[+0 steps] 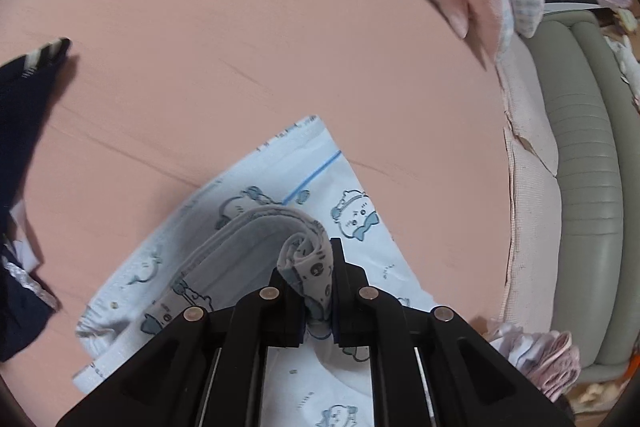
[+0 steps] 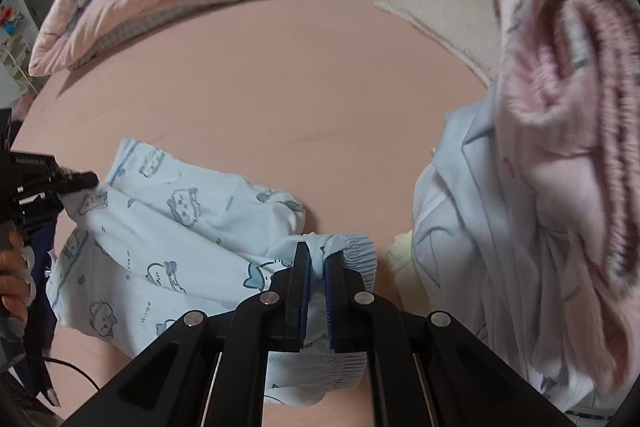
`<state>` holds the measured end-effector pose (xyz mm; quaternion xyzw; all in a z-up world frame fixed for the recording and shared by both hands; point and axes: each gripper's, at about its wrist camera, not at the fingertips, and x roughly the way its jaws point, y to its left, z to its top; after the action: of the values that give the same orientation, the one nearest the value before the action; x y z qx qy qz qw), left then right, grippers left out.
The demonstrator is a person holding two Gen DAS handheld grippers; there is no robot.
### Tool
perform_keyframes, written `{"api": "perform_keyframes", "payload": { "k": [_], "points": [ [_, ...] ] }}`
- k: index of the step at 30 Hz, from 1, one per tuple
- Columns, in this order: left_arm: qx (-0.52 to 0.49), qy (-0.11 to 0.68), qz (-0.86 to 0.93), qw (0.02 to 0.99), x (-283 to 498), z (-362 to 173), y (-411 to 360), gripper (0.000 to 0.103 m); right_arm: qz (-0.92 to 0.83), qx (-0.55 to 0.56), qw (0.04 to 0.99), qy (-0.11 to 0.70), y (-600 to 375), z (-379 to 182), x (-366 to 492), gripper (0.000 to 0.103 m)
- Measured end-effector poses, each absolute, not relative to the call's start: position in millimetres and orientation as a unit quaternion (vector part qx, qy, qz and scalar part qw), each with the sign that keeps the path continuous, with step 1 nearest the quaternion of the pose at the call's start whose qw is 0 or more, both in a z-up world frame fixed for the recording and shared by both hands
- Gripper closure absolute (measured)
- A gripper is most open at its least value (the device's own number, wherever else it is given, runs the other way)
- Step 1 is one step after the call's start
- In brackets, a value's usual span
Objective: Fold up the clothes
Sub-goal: 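Fold the held hem over the pajama body with the left gripper, then open both grippers and release the folded light-blue pajama pants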
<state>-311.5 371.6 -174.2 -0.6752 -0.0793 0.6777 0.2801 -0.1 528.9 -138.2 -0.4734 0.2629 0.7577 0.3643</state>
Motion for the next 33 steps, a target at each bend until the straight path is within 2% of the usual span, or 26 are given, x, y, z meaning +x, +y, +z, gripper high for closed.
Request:
{"api": "perform_keyframes", "payload": {
  "k": [2,4,6,7,8,9,10,11,12,20,33],
  "points": [
    [-0.681,-0.086,0.675,0.272,-315,-175,377,0.091,0.752,-0.469,0.368,0.282,537,-140,2,0.098],
    [-0.674,-0.095,0.680,0.272,-318,-173,379,0.084,0.747,-0.463,0.371,0.302,545,-141,4,0.097],
    [-0.671,-0.106,0.684,0.266,-323,-172,380,0.064,0.743,-0.457,0.371,0.317,551,-142,6,0.095],
    [-0.670,-0.118,0.684,0.264,-325,-171,378,0.058,0.743,-0.458,0.369,0.318,553,-141,5,0.093],
    [-0.667,-0.136,0.684,0.262,-328,-170,375,0.048,0.743,-0.460,0.367,0.318,555,-141,4,0.089],
    [-0.662,-0.155,0.686,0.261,-330,-168,372,0.044,0.744,-0.460,0.365,0.319,557,-141,3,0.080],
    [-0.655,-0.168,0.688,0.262,-332,-165,369,0.043,0.746,-0.455,0.364,0.321,557,-138,3,0.073],
    [-0.649,-0.175,0.691,0.266,-334,-161,367,0.042,0.750,-0.450,0.363,0.322,558,-135,3,0.055],
    [-0.646,-0.175,0.693,0.269,-334,-159,367,0.041,0.756,-0.437,0.363,0.323,557,-130,5,0.046],
    [-0.637,-0.136,0.694,0.308,-321,-154,364,0.041,0.786,-0.402,0.351,0.313,552,-114,11,0.039],
    [-0.609,-0.066,0.707,0.353,-301,-149,324,0.041,0.818,-0.400,0.296,0.290,524,-111,9,0.037]
  ]
}}
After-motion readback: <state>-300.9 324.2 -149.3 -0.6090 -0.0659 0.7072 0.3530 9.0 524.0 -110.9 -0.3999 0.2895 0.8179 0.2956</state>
